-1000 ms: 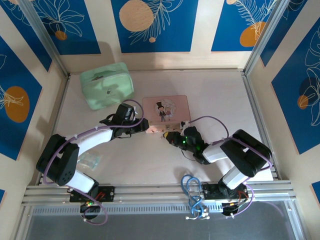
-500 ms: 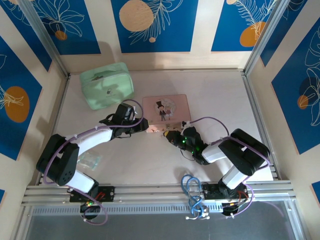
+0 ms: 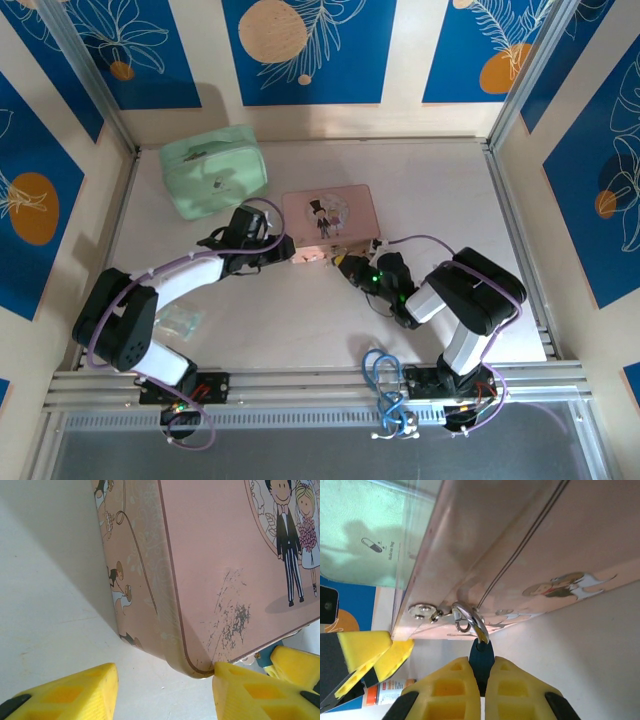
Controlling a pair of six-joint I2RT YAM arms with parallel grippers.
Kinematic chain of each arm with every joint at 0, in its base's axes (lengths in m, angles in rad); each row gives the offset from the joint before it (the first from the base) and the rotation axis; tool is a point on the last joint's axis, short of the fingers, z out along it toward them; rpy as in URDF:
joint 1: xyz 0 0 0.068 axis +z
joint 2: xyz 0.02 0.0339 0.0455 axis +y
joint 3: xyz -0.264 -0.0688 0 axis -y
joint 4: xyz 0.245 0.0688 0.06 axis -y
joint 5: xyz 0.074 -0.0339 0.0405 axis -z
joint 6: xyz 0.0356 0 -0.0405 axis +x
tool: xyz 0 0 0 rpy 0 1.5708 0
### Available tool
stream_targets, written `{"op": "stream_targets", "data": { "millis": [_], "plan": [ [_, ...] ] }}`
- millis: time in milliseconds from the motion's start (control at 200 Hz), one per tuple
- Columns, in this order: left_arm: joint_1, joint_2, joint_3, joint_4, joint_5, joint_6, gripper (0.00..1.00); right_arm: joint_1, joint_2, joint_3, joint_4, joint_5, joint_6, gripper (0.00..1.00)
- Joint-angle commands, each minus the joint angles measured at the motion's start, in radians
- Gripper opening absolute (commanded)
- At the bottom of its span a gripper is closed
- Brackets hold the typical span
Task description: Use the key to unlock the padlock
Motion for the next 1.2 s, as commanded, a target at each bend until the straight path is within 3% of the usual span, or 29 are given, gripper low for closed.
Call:
{"op": "stream_targets", "data": {
  "millis": [0, 225, 310, 770, 955, 1195],
  "plan": [
    [0.025, 0.022, -0.034, -0.077, -0.07, 0.03, 0.51, 0.0, -0.021, 0.028, -0.024, 0.038, -0.005, 0.0],
    [0.03, 0.02, -0.034, -0.076, -0.066, 0.032, 0.51, 0.002, -0.043, 0.007, -0.037, 0.053, -0.016, 0.0],
    [0.034, 0.02, -0.036, -0.075, -0.065, 0.034, 0.51, -0.006, -0.096, 0.004, -0.122, 0.05, -0.032, 0.0],
    [0.052, 0.013, -0.023, -0.081, -0.052, 0.035, 0.51, -0.023, -0.562, 0.218, -1.137, -0.059, -0.283, 0.0],
    [0.054, -0.008, -0.047, -0.008, -0.012, 0.004, 0.54, 0.017, -0.694, 0.373, -1.543, -0.111, -0.389, 0.0],
    [0.054, -0.079, 0.052, -0.077, -0.056, 0.04, 0.66, 0.116, -0.72, 0.504, -1.791, -0.162, -0.391, 0.0]
  ]
}}
